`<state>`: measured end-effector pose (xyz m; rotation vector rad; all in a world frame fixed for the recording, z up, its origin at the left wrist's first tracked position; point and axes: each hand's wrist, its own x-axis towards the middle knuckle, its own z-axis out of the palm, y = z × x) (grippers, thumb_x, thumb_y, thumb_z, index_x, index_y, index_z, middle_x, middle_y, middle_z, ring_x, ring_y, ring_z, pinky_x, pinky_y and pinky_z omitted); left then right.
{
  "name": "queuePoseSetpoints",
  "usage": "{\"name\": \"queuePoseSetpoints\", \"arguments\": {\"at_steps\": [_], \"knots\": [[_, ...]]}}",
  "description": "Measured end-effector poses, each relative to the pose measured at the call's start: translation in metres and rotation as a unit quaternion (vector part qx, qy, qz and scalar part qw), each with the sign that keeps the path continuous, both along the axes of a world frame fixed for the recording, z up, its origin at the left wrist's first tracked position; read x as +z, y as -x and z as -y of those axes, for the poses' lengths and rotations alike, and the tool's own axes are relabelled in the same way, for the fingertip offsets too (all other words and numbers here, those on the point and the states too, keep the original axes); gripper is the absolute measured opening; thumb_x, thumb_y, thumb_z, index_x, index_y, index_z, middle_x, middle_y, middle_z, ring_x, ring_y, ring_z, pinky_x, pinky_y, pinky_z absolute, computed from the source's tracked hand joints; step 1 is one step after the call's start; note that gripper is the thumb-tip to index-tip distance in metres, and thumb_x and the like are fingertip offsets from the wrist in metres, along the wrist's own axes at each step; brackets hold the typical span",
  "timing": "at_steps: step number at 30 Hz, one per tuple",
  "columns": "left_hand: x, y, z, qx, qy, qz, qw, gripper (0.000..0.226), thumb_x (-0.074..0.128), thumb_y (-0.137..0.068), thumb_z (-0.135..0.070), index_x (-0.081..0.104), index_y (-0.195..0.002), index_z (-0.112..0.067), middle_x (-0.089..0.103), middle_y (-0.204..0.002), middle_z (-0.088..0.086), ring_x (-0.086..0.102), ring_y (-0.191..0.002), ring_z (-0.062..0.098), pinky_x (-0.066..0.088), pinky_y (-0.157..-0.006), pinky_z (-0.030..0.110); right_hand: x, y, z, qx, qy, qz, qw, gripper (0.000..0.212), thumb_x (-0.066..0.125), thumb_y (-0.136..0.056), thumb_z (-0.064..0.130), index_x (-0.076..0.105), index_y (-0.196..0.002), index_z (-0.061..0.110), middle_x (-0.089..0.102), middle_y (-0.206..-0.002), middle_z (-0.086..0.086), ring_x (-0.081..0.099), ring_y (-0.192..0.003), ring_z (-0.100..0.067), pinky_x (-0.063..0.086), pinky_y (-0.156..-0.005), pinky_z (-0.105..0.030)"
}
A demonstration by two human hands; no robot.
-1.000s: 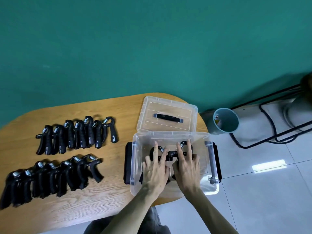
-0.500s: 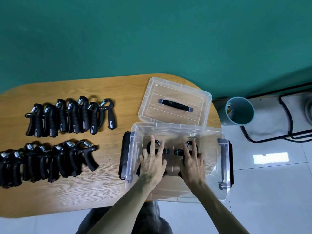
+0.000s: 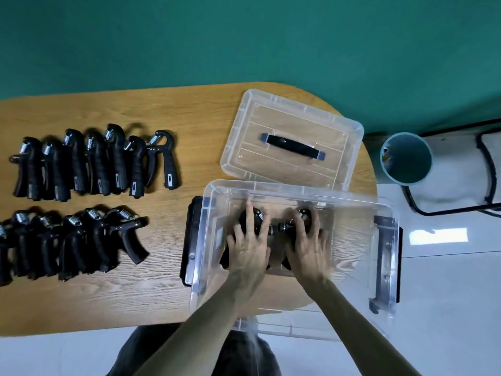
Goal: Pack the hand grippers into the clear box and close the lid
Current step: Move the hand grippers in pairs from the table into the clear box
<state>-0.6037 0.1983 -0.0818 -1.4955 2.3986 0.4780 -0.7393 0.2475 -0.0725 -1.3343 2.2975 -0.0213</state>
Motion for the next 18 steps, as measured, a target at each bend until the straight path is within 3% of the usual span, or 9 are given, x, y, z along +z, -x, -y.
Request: {"name": "queuePoseSetpoints", "arguments": {"at_steps": [3, 10, 14, 18], "knots": [[-0.007, 0.002, -0.001, 0.002, 0.009, 0.008, 1.0, 0.092, 0.067, -0.086, -0.013, 0.019, -0.163, -0.027, 0.001, -0.169, 0.022, 0.052, -0.098, 0.035, 0.049, -0.074, 0.045, -0.007, 0.0, 0.0, 0.011, -0.007, -0.01, 1.0, 0.065, 0.054, -0.096, 0.036, 0.026, -0.154, 0.029, 0.011, -0.161, -0.013, 0.045, -0.106, -0.039, 0.044, -0.087, -0.05], [-0.014, 0.004, -0.002, 0.001, 0.002, 0.008, 1.0, 0.097, 0.065, -0.083, -0.002, 0.017, -0.163, -0.026, 0.003, -0.169, 0.022, 0.055, -0.104, 0.041, 0.053, -0.074, 0.047, -0.013, -0.002, 0.0, 0.024, -0.047, -0.071, 0.996, 0.082, 0.072, -0.084, 0.033, 0.03, -0.153, 0.024, 0.02, -0.159, -0.021, 0.051, -0.104, -0.041, 0.047, -0.089, -0.051], [-0.013, 0.004, -0.001, -0.005, 0.0, 0.008, 1.0, 0.097, 0.063, -0.083, -0.001, 0.015, -0.164, -0.024, 0.004, -0.169, 0.023, 0.053, -0.108, 0.039, 0.051, -0.077, 0.045, -0.016, -0.002, -0.003, 0.033, -0.076, -0.075, 0.994, 0.098, 0.081, -0.073, 0.024, 0.028, -0.155, 0.024, 0.016, -0.159, -0.02, 0.054, -0.113, -0.043, 0.049, -0.096, -0.051], [-0.009, 0.003, -0.002, -0.015, 0.004, 0.012, 1.0, 0.107, 0.065, -0.078, 0.004, 0.007, -0.164, -0.023, -0.003, -0.168, 0.024, 0.052, -0.114, 0.04, 0.051, -0.082, 0.044, -0.01, -0.001, -0.003, 0.051, -0.096, -0.069, 0.992, 0.093, 0.072, -0.085, 0.026, 0.015, -0.158, 0.027, 0.003, -0.164, -0.018, 0.042, -0.129, -0.042, 0.042, -0.106, -0.049]]}}
